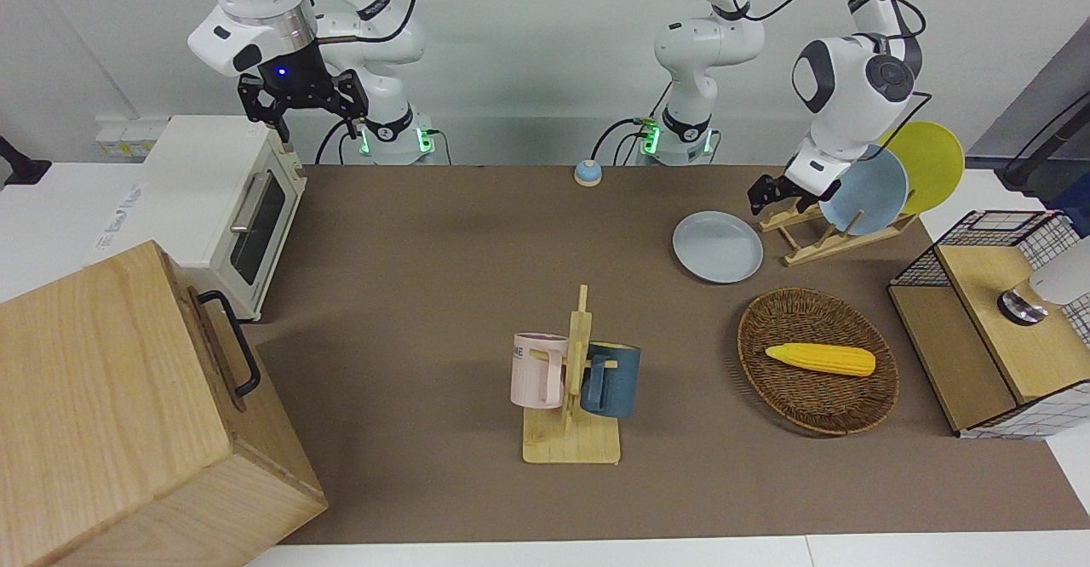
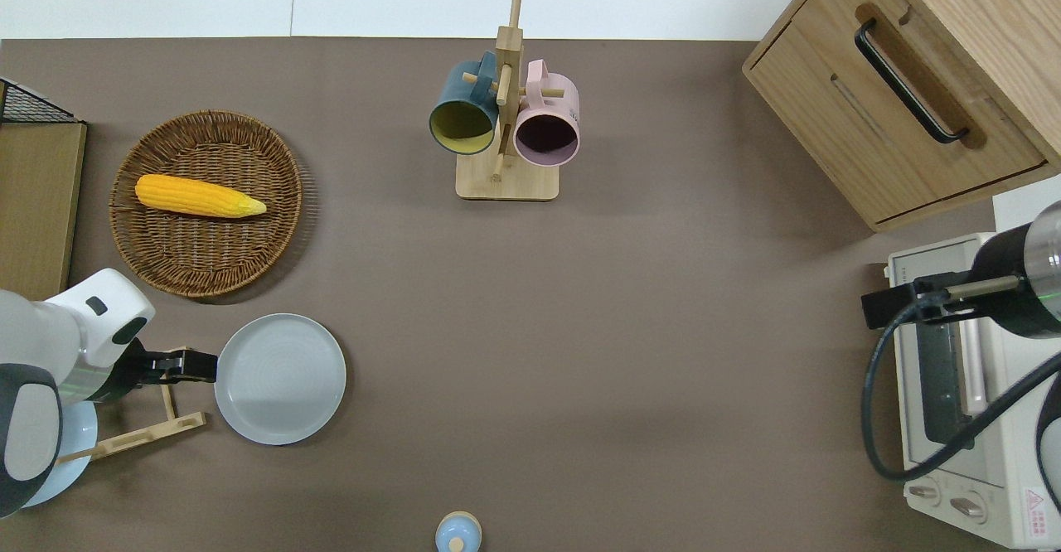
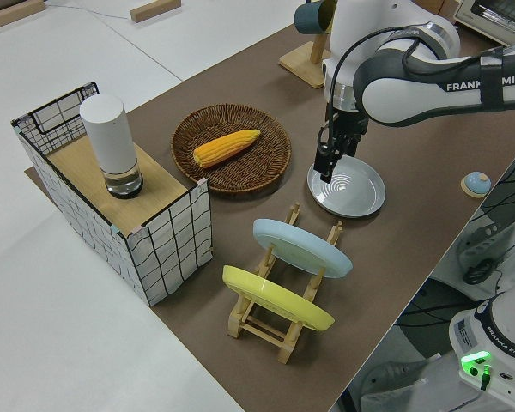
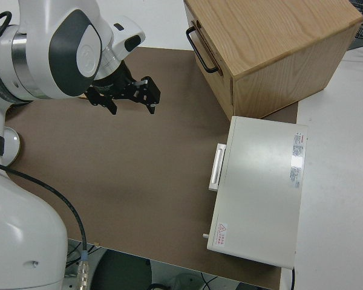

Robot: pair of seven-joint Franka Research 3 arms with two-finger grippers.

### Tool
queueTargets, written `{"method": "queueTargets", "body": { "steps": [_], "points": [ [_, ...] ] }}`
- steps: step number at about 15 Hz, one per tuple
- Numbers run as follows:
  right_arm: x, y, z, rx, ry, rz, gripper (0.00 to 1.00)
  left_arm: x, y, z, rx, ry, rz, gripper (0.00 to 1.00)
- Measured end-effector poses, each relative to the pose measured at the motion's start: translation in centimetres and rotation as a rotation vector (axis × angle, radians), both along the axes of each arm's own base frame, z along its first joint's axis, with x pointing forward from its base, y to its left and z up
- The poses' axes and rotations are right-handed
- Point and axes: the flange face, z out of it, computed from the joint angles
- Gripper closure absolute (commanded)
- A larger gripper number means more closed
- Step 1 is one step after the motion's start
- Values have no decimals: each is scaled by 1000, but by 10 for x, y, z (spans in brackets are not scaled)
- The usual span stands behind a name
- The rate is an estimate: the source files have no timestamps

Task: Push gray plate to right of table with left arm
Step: 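Move the left gripper down to the edge of the gray plate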

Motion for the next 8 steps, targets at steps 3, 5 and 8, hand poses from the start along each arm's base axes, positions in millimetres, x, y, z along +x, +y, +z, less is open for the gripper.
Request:
{"method": "queueTargets", "body": {
  "steps": [3, 5, 8],
  "points": [
    [0, 0, 0, 0, 0, 0, 5, -2, 0, -44, 0, -21, -13, 19],
    [0, 0, 0, 0, 0, 0, 5, -3, 4, -73, -3, -29, -26, 46],
    [0, 0, 0, 0, 0, 0, 5, 0, 12, -103, -8, -23, -30, 176]
  ]
}}
